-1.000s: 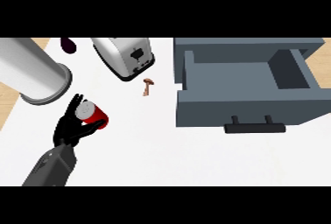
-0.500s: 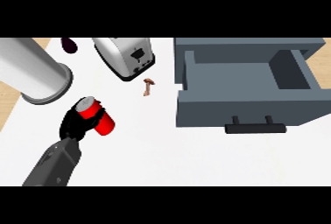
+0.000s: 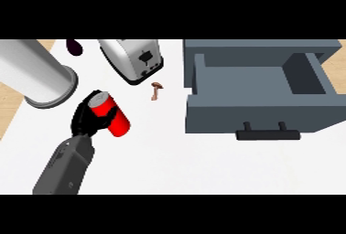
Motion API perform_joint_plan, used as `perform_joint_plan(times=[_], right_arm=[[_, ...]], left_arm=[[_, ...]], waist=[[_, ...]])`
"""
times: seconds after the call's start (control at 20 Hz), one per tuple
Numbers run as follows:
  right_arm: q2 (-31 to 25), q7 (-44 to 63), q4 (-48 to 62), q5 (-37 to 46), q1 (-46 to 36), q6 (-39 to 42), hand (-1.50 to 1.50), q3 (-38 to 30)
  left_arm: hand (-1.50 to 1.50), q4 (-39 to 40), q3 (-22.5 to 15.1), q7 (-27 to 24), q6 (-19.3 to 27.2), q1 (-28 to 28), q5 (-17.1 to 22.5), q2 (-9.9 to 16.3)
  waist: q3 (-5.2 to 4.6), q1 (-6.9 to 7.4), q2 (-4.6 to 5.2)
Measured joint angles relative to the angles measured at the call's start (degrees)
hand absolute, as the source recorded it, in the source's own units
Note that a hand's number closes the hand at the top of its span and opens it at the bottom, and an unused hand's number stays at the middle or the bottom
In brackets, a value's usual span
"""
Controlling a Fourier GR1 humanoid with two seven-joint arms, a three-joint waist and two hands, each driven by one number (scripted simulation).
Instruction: Pick up the can, place it into the drawer and close the drawer
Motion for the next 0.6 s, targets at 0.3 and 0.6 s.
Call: perform_joint_plan(times=[0.3,0.6], right_arm=[[-0.24,-1.04,-0.26,0.5,0.68,-0.82,-1.5,0.94],[0.14,-1.98,-0.89,-0.28,2.8,-0.56,-1.5,1.41]], left_arm=[[1.5,-15.76,-4.64,4.95,6.57,6.5,0.64,-5.07],[1.5,-30.33,-10.56,11.59,14.49,8.3,0.77,-6.36]], waist=[[0.01,0.31,-0.09],[0.02,0.14,-0.09]])
